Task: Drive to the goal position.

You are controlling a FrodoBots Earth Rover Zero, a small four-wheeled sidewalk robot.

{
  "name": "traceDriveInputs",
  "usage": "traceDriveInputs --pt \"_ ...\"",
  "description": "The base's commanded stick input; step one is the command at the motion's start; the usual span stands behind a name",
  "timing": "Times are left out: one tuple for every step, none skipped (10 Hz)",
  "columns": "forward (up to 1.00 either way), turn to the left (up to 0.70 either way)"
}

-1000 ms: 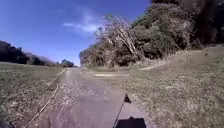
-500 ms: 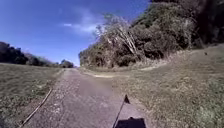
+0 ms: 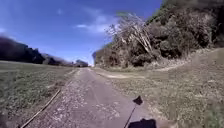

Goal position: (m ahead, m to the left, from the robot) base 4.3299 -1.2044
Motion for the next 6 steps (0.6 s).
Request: traceDriveInputs --pt "0.5 0.0" --pt "0.5 0.0" --pt "0.5 0.0" --pt "0.5 0.0" --pt "0.5 0.0" --pt "0.5 0.0"
